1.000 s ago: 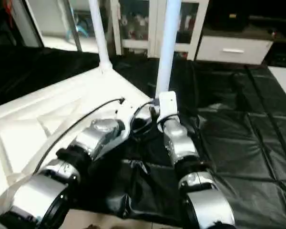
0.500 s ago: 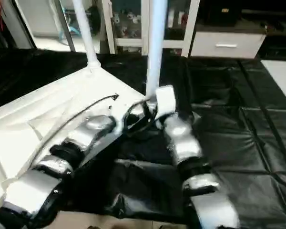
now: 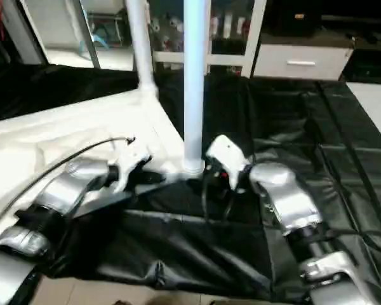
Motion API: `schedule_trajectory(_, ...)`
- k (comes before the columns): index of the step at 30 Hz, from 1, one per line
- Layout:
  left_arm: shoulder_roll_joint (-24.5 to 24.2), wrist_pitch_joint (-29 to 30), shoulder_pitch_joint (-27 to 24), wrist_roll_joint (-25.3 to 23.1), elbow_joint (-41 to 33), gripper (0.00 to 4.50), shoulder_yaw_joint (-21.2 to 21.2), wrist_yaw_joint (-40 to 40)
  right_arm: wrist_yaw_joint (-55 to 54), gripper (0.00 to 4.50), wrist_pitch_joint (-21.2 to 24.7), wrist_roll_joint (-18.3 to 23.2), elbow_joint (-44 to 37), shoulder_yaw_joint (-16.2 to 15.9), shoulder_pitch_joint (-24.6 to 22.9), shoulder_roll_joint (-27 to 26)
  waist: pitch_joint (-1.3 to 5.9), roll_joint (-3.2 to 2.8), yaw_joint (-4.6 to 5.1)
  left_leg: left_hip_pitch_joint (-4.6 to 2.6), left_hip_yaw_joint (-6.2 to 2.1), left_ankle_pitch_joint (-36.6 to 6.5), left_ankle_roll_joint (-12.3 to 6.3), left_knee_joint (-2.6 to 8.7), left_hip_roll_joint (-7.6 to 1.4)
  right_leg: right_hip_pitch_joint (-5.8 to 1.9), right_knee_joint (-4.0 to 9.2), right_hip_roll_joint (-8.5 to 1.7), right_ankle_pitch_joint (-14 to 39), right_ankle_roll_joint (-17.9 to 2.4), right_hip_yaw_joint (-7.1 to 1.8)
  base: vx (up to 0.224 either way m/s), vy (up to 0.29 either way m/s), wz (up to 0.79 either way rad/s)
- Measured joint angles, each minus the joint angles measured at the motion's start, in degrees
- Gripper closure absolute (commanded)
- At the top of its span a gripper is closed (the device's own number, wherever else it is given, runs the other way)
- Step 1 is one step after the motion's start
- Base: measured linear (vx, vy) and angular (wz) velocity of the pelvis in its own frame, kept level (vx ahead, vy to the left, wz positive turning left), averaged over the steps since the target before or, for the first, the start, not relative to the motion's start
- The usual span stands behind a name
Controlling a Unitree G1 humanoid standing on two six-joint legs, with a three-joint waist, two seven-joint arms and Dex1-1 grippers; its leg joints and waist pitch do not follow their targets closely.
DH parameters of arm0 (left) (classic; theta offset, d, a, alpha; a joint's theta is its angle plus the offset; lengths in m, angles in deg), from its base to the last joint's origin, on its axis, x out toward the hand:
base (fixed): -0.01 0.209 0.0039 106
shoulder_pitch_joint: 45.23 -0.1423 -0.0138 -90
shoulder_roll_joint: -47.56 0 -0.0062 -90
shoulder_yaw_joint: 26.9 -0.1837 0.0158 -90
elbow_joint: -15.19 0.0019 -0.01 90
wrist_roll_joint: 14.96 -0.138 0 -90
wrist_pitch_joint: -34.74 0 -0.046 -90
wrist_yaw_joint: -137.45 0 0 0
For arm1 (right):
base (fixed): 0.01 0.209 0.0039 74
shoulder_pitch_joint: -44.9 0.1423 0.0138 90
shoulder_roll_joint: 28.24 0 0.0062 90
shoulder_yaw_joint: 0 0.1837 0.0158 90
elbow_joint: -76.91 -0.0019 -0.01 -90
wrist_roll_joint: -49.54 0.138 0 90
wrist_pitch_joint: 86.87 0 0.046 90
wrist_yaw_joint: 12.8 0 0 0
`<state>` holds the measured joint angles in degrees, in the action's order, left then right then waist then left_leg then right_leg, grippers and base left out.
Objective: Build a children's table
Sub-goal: Rotate leg to tighten
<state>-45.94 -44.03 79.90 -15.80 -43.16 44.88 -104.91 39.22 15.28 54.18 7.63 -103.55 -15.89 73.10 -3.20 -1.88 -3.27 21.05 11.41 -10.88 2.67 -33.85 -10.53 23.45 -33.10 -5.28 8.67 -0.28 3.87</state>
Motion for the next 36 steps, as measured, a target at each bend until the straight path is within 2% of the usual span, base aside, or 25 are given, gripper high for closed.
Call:
schedule_trajectory(2,-0.6,0.8,-0.8,0.0,-2.8,4.5,-0.6,-0.8,2.5,0.29,0.0,0.3,0.1,0.0,0.4,0.3,-0.19,0.5,-0.63,0.04,0.03,0.0,0.0,0.01,0.01,0.02,0.0,-0.01,0.0,0.0,-0.02,0.0,0.0,0.0)
schedule_trajectory(7,-2.1,3.8,-2.7,0.1,-8.5,4.5,-1.6,-2.7,8.5,0.29,0.2,0.8,0.1,-1.2,1.3,2.2,-0.26,0.9,-1.62,0.1,0.13,0.0,-0.06,0.02,0.06,0.13,-0.01,-0.07,0.0,0.0,-0.08,0.0,0.0,0.0)
schedule_trajectory(12,-2.5,5.1,-3.6,0.2,-10.6,4.5,-2.0,-3.9,12.2,0.29,0.2,1.2,0.2,-2.7,1.2,2.8,-0.24,1.04,-1.87,0.09,0.13,0.0,-0.04,0.0,0.01,0.17,-0.14,-0.04,0.0,0.0,-0.06,0.0,0.0,0.0)
schedule_trajectory(19,-2.5,5.1,-3.6,0.1,-10.6,4.5,-2.1,-3.8,12.5,0.29,0.5,1.2,1.5,-2.8,1.2,2.0,-0.2,1.11,-1.81,0.08,0.13,0.0,-0.03,-0.08,0.03,0.15,-0.17,-0.05,0.0,0.0,-0.1,0.0,0.0,0.0)
schedule_trajectory(32,-2.4,6.0,-3.1,0.0,-10.2,4.5,-2.2,-3.8,12.9,1.41,1.4,1.6,3.6,-2.6,1.4,0.6,-0.19,1.09,-1.87,0.02,0.11,0.0,0.01,-0.22,0.02,0.14,-0.41,-0.05,0.0,0.0,-0.11,0.0,0.0,0.0)
schedule_trajectory(36,-2.4,6.4,-3.2,0.0,-10.2,4.5,-2.1,-3.7,12.8,1.64,1.3,1.7,4.2,-2.3,1.4,0.3,-0.17,1.13,-1.88,0.01,0.11,0.0,0.01,-0.24,0.01,0.14,-0.44,-0.05,0.0,0.0,-0.11,0.0,0.0,0.0)
